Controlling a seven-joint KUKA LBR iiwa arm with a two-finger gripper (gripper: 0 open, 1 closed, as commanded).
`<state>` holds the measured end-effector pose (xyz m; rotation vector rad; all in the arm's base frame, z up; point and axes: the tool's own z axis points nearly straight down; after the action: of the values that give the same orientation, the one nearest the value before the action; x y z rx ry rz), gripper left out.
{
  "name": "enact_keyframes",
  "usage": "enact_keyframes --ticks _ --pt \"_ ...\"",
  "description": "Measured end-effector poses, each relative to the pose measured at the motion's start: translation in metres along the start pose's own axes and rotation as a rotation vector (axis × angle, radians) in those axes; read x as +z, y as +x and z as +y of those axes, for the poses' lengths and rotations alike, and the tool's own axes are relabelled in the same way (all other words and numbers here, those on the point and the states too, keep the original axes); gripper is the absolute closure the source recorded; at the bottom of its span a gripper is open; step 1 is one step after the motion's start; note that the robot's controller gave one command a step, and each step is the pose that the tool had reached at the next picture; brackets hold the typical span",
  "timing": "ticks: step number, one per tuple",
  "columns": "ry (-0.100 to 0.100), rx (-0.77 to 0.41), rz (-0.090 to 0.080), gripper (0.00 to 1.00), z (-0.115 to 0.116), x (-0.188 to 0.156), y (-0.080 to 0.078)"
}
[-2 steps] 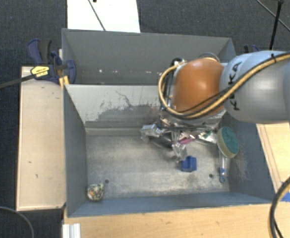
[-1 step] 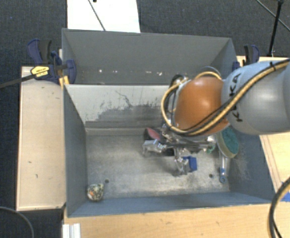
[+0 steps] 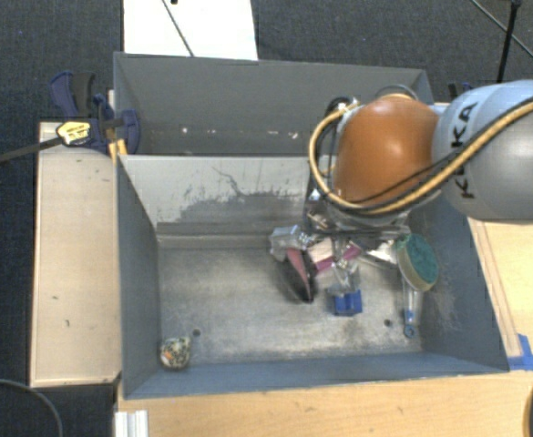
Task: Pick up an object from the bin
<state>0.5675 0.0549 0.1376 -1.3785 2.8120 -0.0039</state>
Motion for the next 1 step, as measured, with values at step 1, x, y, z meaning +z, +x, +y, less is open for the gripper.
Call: enact_keyframes --ticks 1 --pt "-0.004 -0.029 0.003 0.0 -0.0115 0.0127 -0.0153"
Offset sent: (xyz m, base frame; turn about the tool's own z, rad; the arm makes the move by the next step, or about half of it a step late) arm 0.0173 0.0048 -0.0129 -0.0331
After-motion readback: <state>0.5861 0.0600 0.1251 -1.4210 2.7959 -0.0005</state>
